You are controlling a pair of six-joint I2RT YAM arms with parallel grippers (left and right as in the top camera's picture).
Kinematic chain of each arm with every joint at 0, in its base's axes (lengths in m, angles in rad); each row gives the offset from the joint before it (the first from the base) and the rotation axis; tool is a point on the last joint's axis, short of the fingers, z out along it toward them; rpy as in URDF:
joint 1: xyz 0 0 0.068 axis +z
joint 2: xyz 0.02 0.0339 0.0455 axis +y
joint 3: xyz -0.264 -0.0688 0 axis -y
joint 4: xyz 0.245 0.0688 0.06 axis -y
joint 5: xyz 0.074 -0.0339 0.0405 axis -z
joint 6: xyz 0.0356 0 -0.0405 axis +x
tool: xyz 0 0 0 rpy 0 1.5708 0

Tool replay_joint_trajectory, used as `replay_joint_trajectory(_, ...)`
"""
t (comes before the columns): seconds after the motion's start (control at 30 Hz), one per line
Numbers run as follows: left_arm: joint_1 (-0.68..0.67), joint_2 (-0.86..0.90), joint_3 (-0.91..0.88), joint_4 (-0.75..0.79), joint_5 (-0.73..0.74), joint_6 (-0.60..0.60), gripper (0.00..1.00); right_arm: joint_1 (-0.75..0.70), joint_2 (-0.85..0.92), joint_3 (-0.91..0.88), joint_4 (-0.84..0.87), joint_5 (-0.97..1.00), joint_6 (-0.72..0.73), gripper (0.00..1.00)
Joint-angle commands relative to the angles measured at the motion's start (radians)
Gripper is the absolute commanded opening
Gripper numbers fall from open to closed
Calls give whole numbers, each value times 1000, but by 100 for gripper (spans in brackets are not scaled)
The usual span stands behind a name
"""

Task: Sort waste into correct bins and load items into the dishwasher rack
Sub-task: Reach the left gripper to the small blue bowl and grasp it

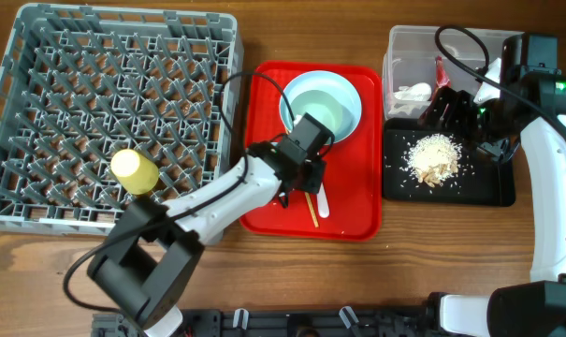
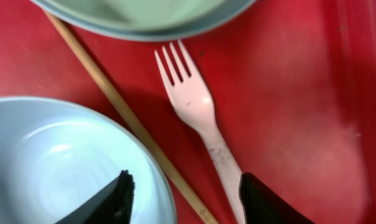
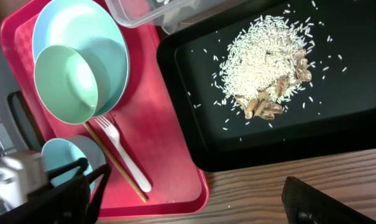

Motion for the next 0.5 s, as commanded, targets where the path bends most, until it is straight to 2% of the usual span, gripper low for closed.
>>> replay_joint_trajectory(0.0, -19, 32, 8, -8, -43, 3, 48, -2, -16, 8, -5, 14, -13, 100)
replay_joint_trajectory(0.1, -19, 33, 7, -24, -53, 3, 41, -2, -16, 8, -8, 14, -14, 100)
replay_joint_trajectory(0.33, -20, 75, 4, -57, -80, 0, 40, -2, -16, 8, -22, 14, -18, 100)
replay_joint_trajectory(0.43, -20, 77, 5, -57, -80, 0, 31, -2, -16, 8, -24, 14, -22, 100)
replay_joint_trajectory(0.47, -20, 77, 5, -56, -80, 0, 25, -2, -16, 8, -25, 14, -22, 100)
